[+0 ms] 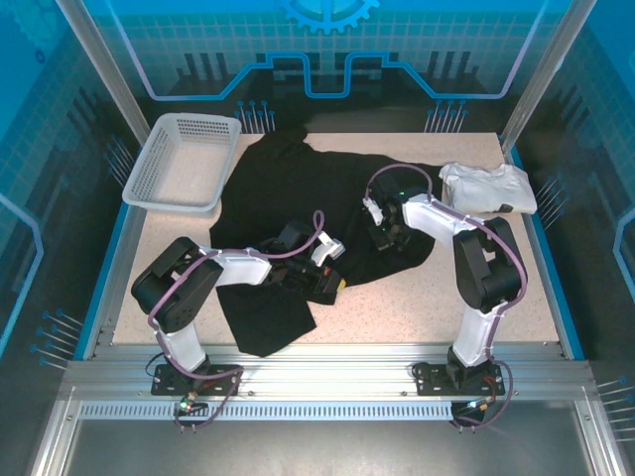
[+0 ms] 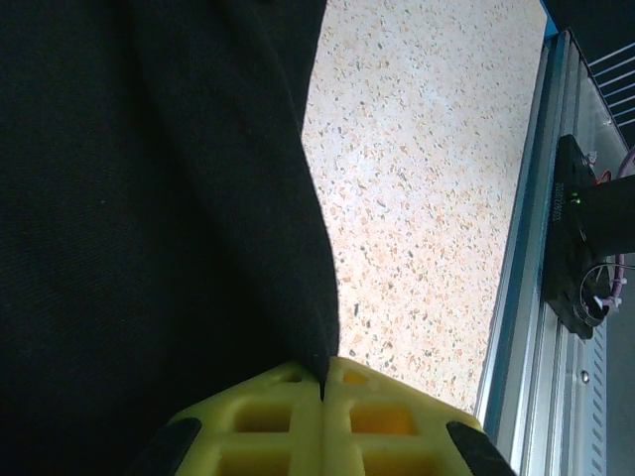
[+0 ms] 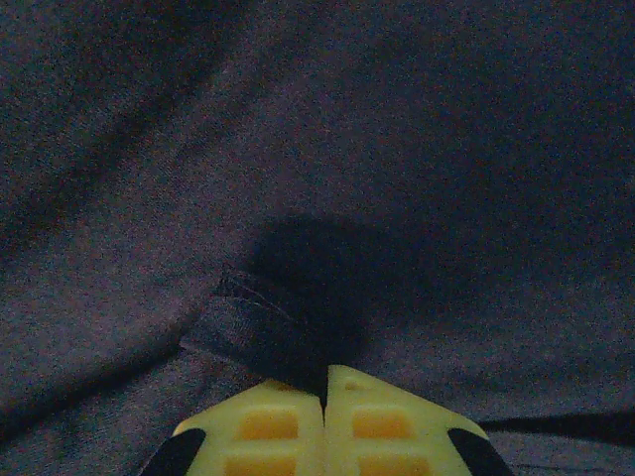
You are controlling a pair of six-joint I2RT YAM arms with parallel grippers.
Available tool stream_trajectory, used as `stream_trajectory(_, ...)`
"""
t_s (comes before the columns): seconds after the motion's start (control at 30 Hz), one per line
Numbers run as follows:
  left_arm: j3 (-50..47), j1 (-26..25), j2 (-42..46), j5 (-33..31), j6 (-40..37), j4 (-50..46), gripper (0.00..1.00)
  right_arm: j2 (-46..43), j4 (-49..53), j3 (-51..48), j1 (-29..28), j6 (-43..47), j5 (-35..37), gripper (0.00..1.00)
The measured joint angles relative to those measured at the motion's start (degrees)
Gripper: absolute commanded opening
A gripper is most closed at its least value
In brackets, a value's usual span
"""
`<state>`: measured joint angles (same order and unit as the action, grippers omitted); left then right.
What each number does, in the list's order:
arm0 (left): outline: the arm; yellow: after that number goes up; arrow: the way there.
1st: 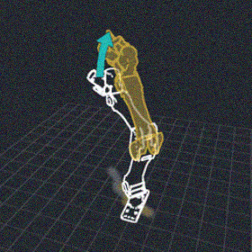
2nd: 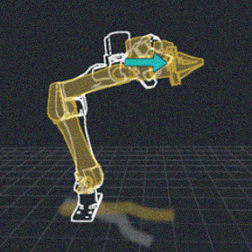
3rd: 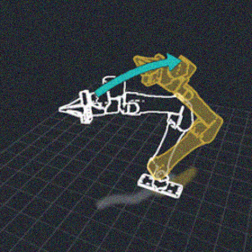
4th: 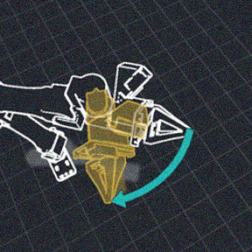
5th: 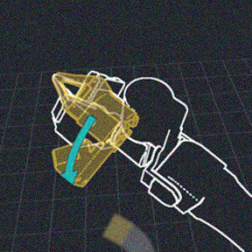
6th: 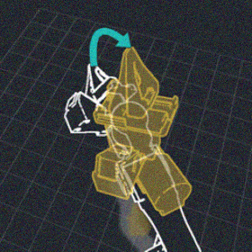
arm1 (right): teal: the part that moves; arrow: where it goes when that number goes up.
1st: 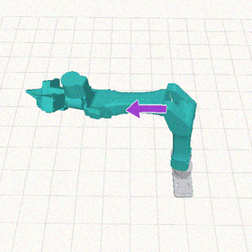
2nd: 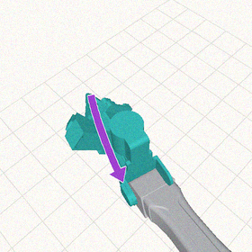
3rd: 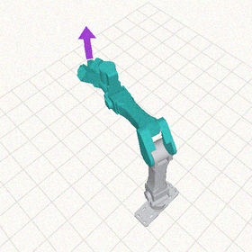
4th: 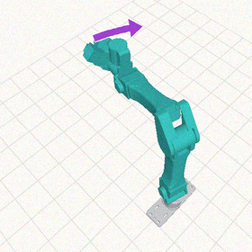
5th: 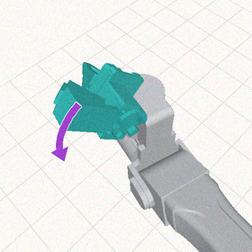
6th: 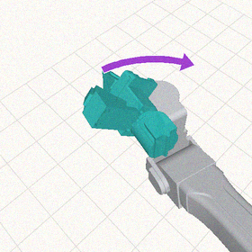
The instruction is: Fold the inside-out t-shirt
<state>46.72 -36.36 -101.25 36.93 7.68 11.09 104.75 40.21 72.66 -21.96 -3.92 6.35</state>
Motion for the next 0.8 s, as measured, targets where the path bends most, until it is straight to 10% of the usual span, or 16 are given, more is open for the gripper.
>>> stream_trajectory(0.63, 8.9, -1.3, -8.8, -1.8, 7.9, 5.1, 0.00, -33.1, -1.1, -21.0, 24.1, -7.4, -41.5, 0.00)
stream_trajectory(0.8, 9.9, -1.3, -10.2, -2.6, 9.0, 5.6, 0.23, -34.8, -3.5, -25.0, 25.2, -10.3, -45.8, 0.00)
